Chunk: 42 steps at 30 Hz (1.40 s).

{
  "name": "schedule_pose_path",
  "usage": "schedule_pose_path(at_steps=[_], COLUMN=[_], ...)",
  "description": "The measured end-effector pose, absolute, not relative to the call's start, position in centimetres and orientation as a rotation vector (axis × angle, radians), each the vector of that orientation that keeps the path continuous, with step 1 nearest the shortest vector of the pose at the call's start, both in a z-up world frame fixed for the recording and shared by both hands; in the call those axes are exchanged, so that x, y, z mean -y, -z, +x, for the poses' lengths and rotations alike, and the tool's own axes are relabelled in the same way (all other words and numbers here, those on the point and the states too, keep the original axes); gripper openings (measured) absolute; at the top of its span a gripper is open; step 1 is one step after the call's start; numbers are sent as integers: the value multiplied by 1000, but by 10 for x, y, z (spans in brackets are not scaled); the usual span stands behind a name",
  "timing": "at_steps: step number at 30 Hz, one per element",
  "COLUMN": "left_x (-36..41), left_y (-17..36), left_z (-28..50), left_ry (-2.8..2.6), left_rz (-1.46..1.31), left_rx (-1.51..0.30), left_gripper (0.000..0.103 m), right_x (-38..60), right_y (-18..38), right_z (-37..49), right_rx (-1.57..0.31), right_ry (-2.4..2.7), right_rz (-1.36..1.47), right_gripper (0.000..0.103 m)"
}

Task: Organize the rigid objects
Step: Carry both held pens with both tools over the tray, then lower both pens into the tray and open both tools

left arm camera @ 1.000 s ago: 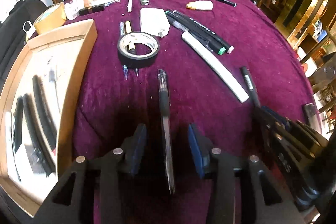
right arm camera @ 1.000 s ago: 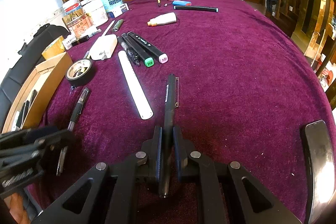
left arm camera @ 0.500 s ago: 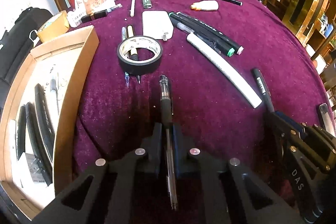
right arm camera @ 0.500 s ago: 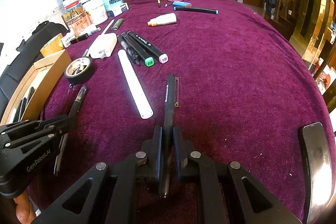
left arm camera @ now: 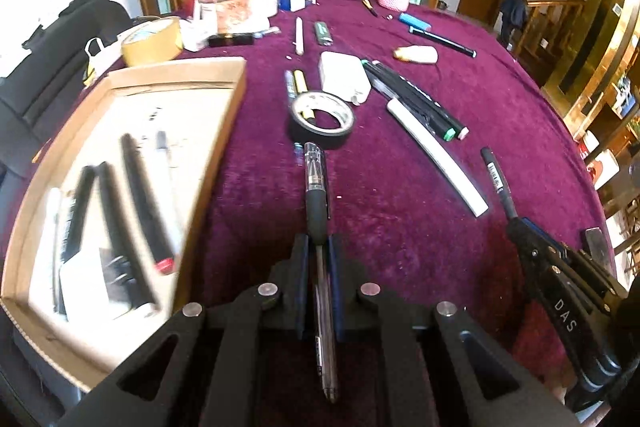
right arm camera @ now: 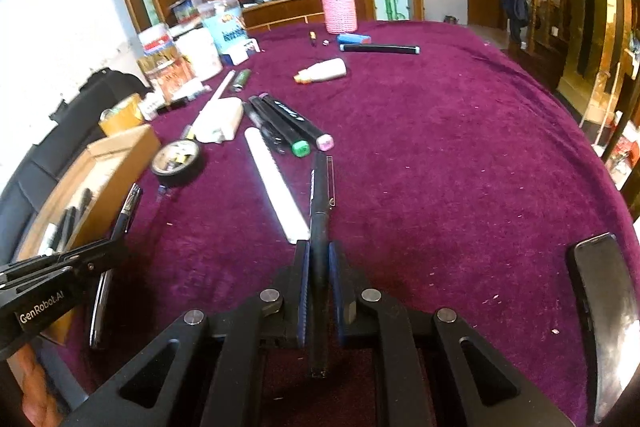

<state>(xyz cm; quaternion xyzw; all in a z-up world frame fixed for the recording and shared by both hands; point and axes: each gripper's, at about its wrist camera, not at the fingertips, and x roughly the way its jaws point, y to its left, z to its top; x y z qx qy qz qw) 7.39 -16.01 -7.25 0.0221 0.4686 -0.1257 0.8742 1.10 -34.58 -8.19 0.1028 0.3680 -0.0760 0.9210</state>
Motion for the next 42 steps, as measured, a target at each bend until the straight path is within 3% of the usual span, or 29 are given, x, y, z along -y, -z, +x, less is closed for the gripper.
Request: schedule_pose_path(at_steps=[8,18,42], left_x=[132,55,-35], left_y=[56,42,59], left_z=[61,58,94], left_ry=[242,125,18], left_rz=[7,-93,-207], left_rx=[-948,-931,-969], left_gripper=[9,9,9], right_x=[303,239,143], right_y=[55,41,54], right_z=[7,41,127], right_rx=[-684,-731,-857], right_ry=[21,-258,-406], right_rz=[188,200,73], right_gripper=[9,9,9])
